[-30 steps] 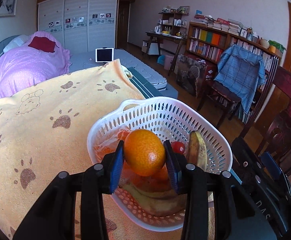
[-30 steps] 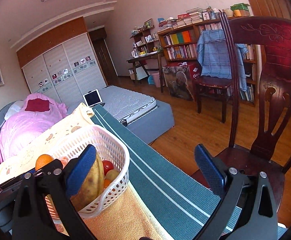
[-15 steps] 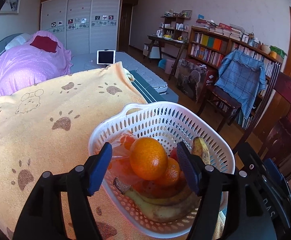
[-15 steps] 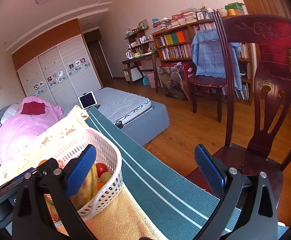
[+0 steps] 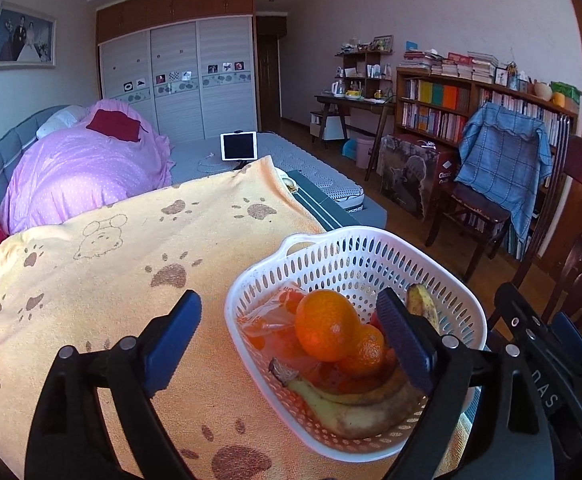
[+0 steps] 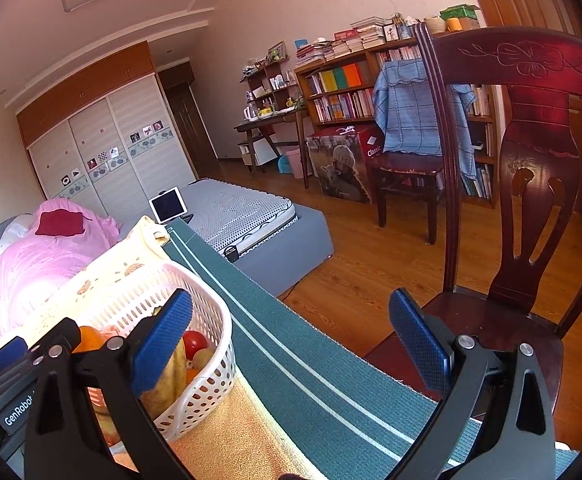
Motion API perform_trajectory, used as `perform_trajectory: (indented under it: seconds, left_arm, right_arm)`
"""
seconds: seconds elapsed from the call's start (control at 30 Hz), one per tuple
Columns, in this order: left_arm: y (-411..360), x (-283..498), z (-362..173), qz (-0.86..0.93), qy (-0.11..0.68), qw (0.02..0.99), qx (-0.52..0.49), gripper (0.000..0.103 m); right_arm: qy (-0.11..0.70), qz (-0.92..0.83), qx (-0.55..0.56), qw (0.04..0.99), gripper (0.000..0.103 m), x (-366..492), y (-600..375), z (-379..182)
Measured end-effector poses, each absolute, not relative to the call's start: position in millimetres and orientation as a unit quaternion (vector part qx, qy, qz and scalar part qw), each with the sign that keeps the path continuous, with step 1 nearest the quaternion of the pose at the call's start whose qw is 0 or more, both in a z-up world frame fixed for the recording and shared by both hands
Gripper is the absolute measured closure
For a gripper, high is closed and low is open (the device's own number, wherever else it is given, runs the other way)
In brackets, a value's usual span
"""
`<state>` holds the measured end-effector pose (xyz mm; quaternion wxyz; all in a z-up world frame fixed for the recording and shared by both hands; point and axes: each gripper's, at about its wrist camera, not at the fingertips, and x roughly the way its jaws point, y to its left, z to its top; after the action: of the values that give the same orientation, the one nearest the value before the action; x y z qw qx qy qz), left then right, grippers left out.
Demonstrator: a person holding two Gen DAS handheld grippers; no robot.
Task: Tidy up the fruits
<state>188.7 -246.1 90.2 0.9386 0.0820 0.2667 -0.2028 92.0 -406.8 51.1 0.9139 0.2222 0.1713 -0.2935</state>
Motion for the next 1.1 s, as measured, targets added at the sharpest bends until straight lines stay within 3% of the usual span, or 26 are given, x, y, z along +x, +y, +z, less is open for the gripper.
perform_trajectory:
  seconds: [0.77,1.1]
  left_arm:
    - [-213,139,94,-0.124,0.233,0.96,0.099,0.013]
    - [-196,115,85,-0.107,0.216,0.965,0.103,0.01]
  right_arm:
    - [0.186,-0.27,0.219,0.919,0.003,97,-403,54]
    - [0.255,-0.191,0.164,0.934,0.003,99,-392,65]
